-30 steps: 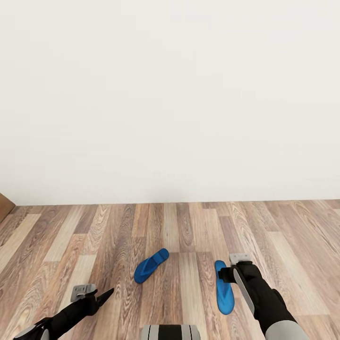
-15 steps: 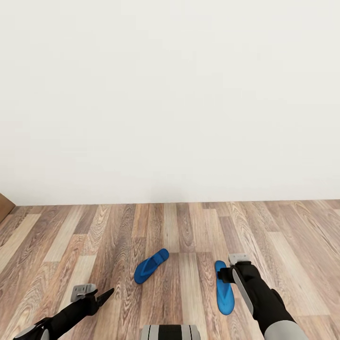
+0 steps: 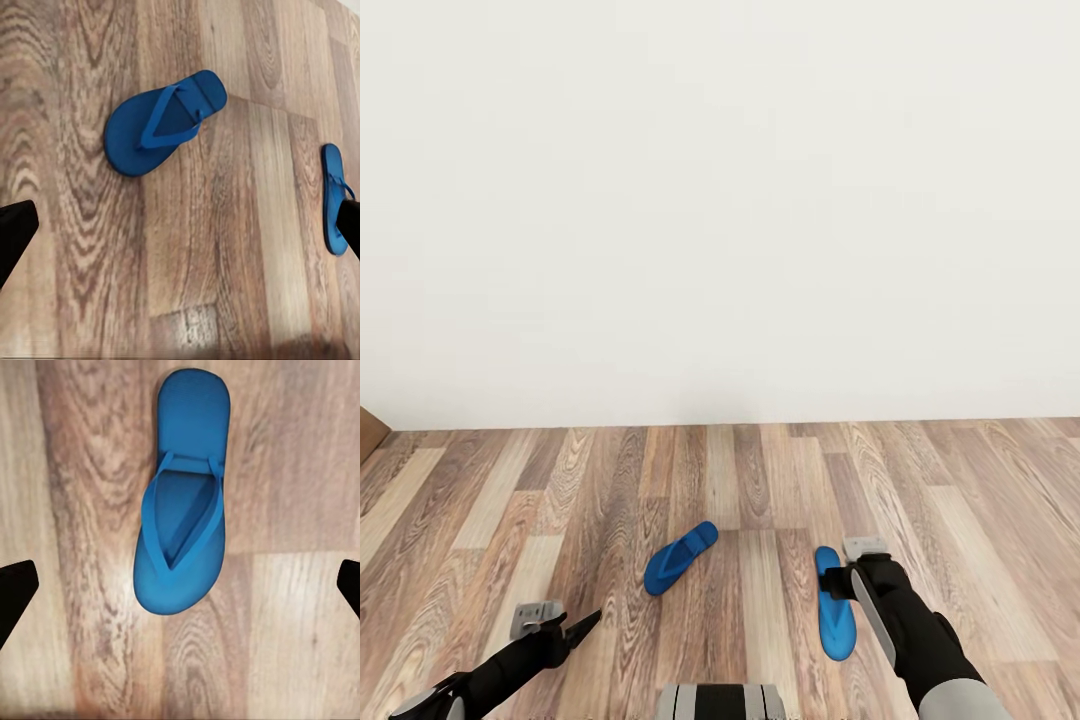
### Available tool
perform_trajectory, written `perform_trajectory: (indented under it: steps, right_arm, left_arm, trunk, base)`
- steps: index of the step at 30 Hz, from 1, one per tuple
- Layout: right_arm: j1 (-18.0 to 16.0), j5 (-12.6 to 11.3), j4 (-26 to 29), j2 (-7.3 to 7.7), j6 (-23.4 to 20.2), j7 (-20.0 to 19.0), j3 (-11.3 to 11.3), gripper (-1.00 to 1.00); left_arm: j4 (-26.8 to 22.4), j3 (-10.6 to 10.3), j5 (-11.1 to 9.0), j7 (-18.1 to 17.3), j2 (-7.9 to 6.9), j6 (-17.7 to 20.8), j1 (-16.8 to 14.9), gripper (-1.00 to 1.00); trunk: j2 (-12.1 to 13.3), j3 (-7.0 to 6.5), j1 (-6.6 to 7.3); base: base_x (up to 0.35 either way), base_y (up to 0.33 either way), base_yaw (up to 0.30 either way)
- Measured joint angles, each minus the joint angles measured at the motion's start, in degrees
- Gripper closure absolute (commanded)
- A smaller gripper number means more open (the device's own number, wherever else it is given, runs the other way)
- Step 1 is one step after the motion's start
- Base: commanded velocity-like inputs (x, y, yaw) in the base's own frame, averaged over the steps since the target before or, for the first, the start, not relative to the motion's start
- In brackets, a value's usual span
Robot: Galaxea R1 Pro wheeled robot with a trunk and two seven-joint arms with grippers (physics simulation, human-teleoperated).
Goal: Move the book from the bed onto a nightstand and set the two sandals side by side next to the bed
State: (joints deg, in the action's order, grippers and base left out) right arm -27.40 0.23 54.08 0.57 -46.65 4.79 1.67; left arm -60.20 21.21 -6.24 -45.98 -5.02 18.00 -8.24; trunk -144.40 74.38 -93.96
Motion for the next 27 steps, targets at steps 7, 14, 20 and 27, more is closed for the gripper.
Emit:
perform_trajectory:
  steps: [7,14,20,27]
  right_arm:
    - [0.0,0.1,0.0,0.0,0.0,0.0,0.0,-1.0]
    - [0.0,0.2,0.0,0.0,0.0,0.0,0.0,-1.0]
    - [0.0,0.1,0.0,0.0,0.0,0.0,0.0,-1.0]
    - [0.0,-0.2,0.0,0.0,0.0,0.0,0.0,-1.0]
  left_arm:
    - [0.0,0.0,0.0,0.0,0.01,0.0,0.0,-1.0]
    - [0.0,0.0,0.0,0.0,-0.03,0.0,0.0,-1.0]
    - [0.0,0.0,0.0,0.0,0.0,0.0,0.0,-1.0]
    - [0.0,0.0,0.0,0.0,-0.01,0.0,0.0,-1.0]
  trunk:
    - [-0.1,1.55,-0.18]
    - [-0.2,3.1,-0.36]
    - [-0.3,4.43,-0.51]
    - [-0.4,5.99,-0.7]
  base:
    - [0.0,0.0,0.0]
    - [0.0,0.0,0.0]
    - [0.0,0.0,0.0]
    - [0.0,0.0,0.0]
